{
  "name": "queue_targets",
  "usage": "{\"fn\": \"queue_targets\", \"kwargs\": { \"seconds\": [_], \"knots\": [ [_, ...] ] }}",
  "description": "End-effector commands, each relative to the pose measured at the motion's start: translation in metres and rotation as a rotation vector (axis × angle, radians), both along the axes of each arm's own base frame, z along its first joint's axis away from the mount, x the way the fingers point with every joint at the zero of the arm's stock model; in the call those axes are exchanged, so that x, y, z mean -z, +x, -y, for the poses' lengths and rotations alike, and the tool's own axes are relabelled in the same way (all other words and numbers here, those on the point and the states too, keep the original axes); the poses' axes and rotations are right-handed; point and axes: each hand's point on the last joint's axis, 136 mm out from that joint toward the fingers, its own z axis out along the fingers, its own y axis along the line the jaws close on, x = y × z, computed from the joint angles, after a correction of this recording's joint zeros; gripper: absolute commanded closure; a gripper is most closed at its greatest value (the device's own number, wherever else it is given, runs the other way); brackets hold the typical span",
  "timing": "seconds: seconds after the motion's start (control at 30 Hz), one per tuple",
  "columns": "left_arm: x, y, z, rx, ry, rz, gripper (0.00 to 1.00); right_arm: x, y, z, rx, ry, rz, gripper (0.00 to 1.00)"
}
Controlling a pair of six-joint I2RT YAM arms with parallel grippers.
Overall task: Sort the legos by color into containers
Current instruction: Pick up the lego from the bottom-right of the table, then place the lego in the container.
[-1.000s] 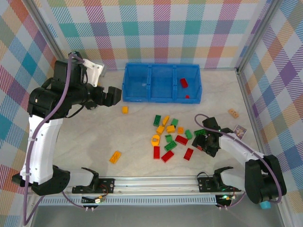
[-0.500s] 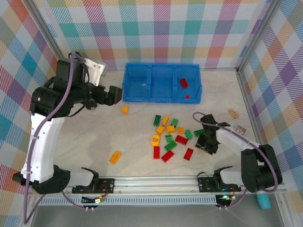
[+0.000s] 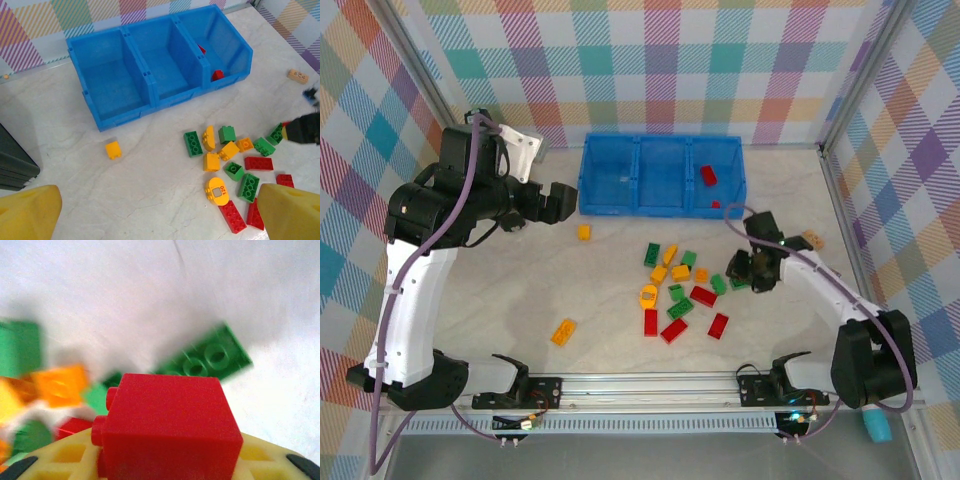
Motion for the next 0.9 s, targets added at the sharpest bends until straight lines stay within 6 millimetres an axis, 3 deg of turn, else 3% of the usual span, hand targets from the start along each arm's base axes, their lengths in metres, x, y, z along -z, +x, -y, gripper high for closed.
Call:
{"fn": "queue_targets", "kwargs": {
  "seconds": [0.0, 0.17, 0.33, 0.43, 0.57, 0.73, 0.87],
  "knots": [
    [-0.008, 0.001, 0.003, 0.013, 0.002, 0.037, 0.00, -0.045, 0.035, -0.003, -0.096, -0.061, 0.135, 0.64],
    [-0.005, 0.004, 0.002, 0.009, 0.013, 0.031, 0.00, -0.094, 0.109, -0.023, -0.191, -0.092, 0.295, 0.64],
    [-0.006, 0.003, -0.002, -0.004, 0.025, 0.036, 0.00, -0.105, 0.178, -0.038, -0.217, -0.129, 0.390, 0.64],
    [-0.012, -0.001, -0.005, -0.009, 0.025, 0.052, 0.00, -0.094, 0.210, -0.047, -0.221, -0.137, 0.399, 0.64],
    [-0.023, -0.007, -0.013, -0.033, 0.033, 0.091, 0.00, -0.062, 0.246, -0.056, -0.224, -0.149, 0.362, 0.64],
    [-0.026, -0.010, -0.021, -0.059, 0.055, 0.111, 0.00, -0.029, 0.273, -0.065, -0.236, -0.154, 0.315, 0.58],
    [-0.025, -0.009, -0.022, -0.064, 0.063, 0.107, 0.00, -0.026, 0.282, -0.068, -0.239, -0.151, 0.311, 0.51]
  ]
}}
